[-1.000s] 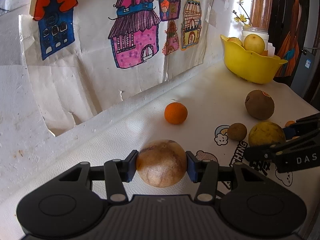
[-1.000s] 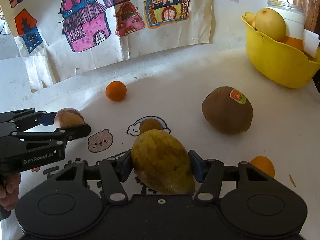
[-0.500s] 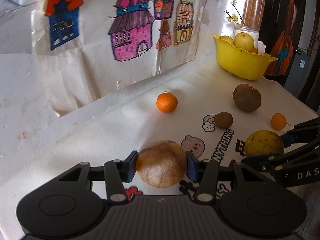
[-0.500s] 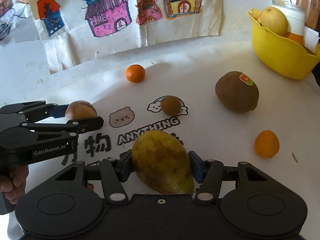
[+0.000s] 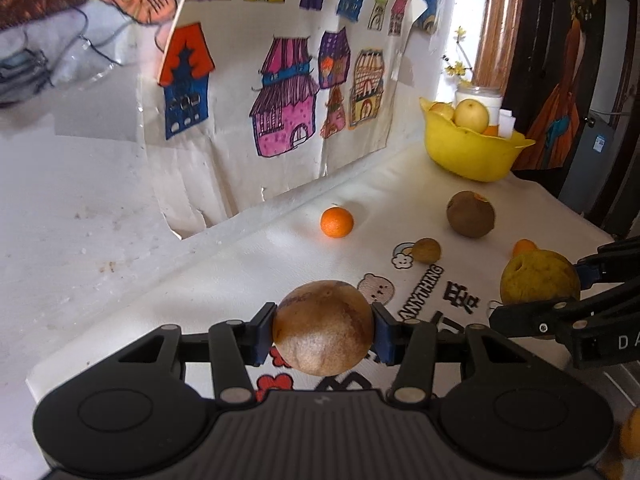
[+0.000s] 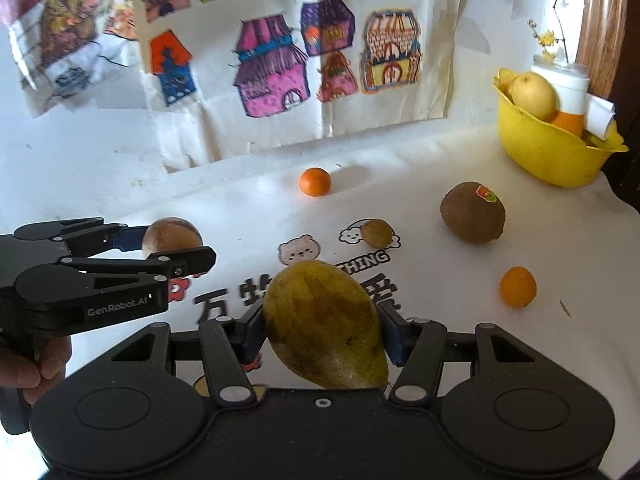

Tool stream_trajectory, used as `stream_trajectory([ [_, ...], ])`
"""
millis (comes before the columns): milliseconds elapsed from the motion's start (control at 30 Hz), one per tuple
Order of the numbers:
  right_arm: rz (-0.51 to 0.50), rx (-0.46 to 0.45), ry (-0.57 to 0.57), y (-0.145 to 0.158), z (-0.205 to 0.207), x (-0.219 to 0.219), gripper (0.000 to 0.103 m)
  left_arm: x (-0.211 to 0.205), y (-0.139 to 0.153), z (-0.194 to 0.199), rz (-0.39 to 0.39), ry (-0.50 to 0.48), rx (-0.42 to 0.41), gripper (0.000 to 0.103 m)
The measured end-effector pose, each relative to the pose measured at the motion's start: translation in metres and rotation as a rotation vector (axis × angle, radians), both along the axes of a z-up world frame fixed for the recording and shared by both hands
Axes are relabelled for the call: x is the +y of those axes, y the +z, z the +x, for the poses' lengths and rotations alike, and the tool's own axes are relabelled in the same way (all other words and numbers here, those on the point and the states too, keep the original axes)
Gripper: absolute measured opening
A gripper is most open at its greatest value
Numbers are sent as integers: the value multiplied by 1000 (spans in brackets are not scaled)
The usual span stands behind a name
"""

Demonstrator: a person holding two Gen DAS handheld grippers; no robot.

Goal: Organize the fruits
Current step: 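Carry the tan fruit with the left tool while the right tool carries the mango-shaped fruit over the tray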

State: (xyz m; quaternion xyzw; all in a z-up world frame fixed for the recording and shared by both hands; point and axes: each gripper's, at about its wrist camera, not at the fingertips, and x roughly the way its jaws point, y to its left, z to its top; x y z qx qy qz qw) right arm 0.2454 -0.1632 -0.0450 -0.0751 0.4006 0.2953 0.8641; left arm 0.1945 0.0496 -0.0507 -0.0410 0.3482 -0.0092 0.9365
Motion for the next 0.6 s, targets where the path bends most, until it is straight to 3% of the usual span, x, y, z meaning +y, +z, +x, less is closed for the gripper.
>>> stream_trajectory([
  [600, 60, -60, -101, 27, -89, -54, 59, -34, 42, -70, -5, -87, -72, 53],
])
